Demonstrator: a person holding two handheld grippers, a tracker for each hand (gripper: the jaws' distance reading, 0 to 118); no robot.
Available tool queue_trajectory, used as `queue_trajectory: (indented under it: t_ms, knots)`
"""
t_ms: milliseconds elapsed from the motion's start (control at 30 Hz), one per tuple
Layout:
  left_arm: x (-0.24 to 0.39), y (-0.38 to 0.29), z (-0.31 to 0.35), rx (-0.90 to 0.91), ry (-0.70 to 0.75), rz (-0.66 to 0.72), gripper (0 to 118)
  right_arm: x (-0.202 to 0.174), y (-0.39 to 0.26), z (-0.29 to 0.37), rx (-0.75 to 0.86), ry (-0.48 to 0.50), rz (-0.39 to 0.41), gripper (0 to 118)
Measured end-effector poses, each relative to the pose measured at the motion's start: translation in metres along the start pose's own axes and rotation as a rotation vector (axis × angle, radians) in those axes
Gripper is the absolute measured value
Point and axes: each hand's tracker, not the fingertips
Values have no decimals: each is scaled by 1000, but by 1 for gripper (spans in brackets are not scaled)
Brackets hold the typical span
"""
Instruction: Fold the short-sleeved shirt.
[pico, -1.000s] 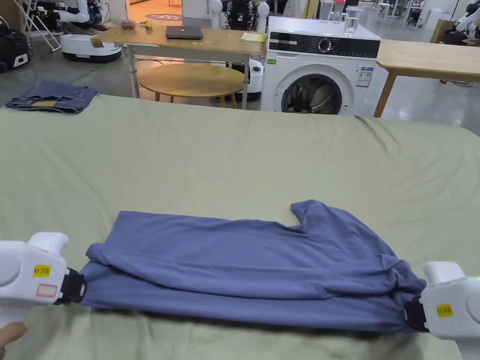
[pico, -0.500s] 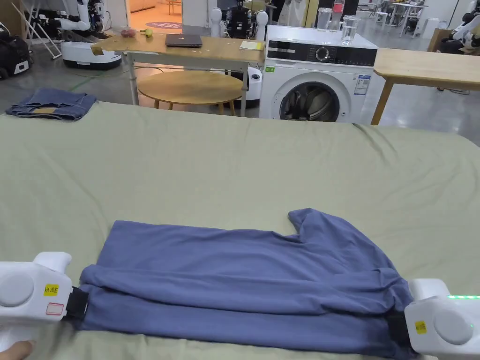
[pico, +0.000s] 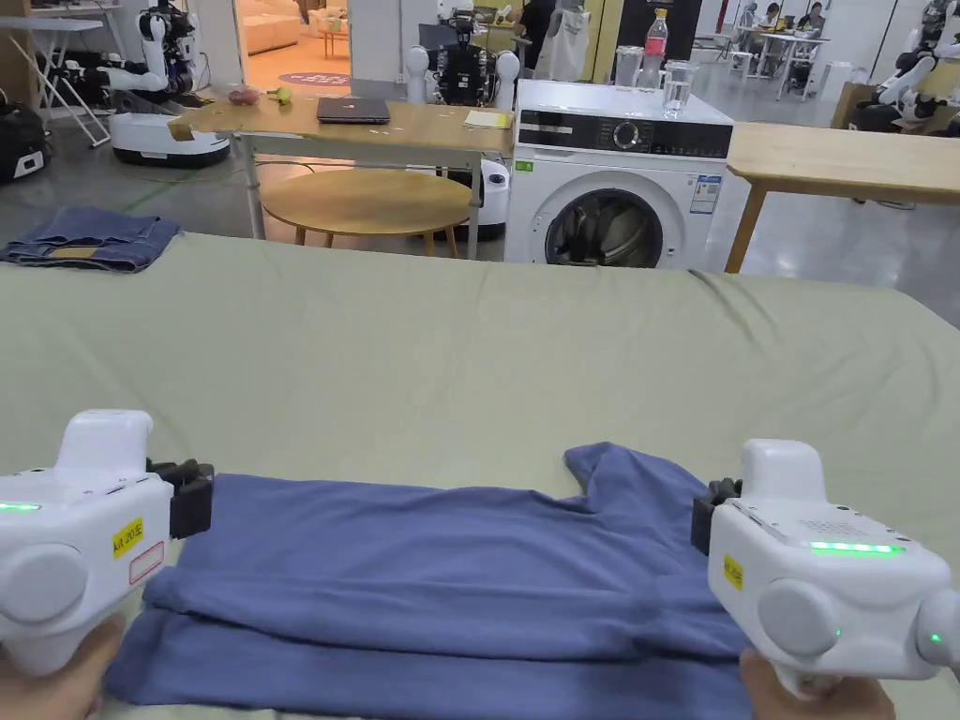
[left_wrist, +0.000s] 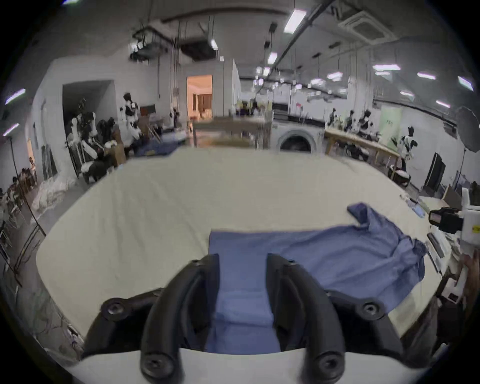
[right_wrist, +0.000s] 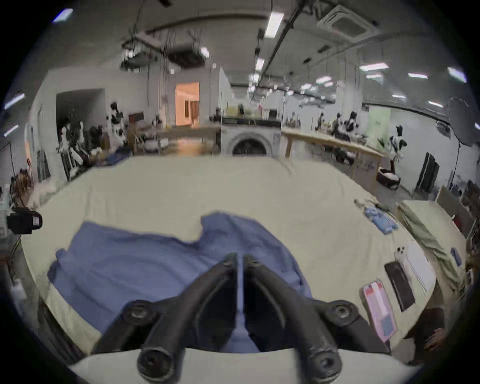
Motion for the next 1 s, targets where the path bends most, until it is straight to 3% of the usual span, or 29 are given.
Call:
queue_trajectory:
  t_ms: [33,267,800,1000]
  knots:
    - [3,1,2,23,11,-11,0,-4,1,0,22,29,-17,0]
    - [-4,17,-18,-10,0,8,0,-18,12,-6,51,70,-56,0]
    - [-55,57,-189,-497,-62,55,0,-21,12,-85,-123,79,-12,0]
    - [-58,44,-237,-675,-54,79,53,-14,10,-99,-158,65,-4,0]
